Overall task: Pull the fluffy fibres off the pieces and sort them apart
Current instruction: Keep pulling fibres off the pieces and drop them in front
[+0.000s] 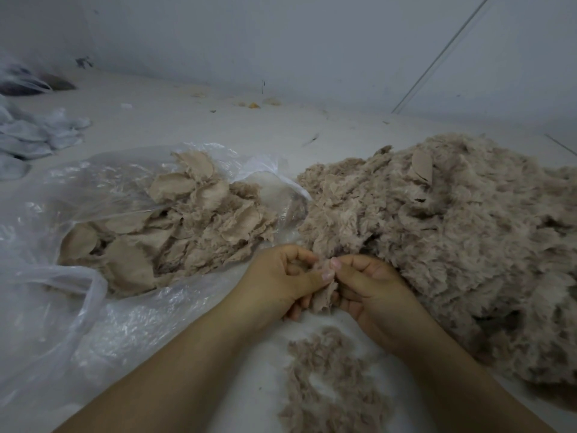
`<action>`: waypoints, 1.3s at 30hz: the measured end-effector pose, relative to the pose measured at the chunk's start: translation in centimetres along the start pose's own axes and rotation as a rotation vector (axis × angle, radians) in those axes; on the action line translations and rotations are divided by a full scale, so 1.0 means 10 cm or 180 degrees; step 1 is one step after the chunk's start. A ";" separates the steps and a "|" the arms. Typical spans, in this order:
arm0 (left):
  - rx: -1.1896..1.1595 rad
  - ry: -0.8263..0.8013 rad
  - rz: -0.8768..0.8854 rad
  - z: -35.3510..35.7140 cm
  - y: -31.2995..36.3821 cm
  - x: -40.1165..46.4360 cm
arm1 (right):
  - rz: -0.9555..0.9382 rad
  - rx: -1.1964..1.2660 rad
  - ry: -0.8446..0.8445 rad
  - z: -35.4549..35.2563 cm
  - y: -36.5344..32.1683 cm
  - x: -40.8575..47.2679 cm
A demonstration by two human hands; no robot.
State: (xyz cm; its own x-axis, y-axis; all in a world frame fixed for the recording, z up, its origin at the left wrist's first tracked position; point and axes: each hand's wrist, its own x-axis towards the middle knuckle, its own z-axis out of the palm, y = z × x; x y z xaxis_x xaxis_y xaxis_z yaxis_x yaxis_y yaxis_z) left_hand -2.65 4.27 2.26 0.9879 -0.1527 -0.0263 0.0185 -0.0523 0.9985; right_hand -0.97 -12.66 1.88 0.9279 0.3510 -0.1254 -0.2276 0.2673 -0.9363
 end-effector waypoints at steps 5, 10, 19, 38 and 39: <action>0.0355 0.0063 -0.0005 0.00 0.01 -0.03 | 0.0094 0.0070 0.0015 0.00 0.01 0.01; 0.0085 0.1197 0.0347 -0.14 0.11 0.04 | 0.0123 0.0458 0.0183 0.00 -0.01 0.01; 0.4194 0.2132 0.1274 -0.63 0.42 0.22 | 0.0240 0.0500 0.0234 0.03 -0.02 0.02; 0.4009 0.0552 0.0643 0.04 0.11 0.34 | 0.0195 0.0696 0.0191 0.04 0.00 0.02; 0.3828 0.0517 0.0785 0.07 0.08 0.32 | 0.0178 0.0689 0.0165 0.03 -0.01 0.02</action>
State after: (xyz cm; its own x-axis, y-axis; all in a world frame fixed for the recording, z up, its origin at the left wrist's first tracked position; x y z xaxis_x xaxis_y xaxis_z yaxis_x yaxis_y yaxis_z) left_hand 0.41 3.07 2.90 0.9542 -0.1673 0.2480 -0.2388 -0.9253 0.2945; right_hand -0.85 -12.31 2.05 0.9247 0.3256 -0.1970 -0.3319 0.4369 -0.8360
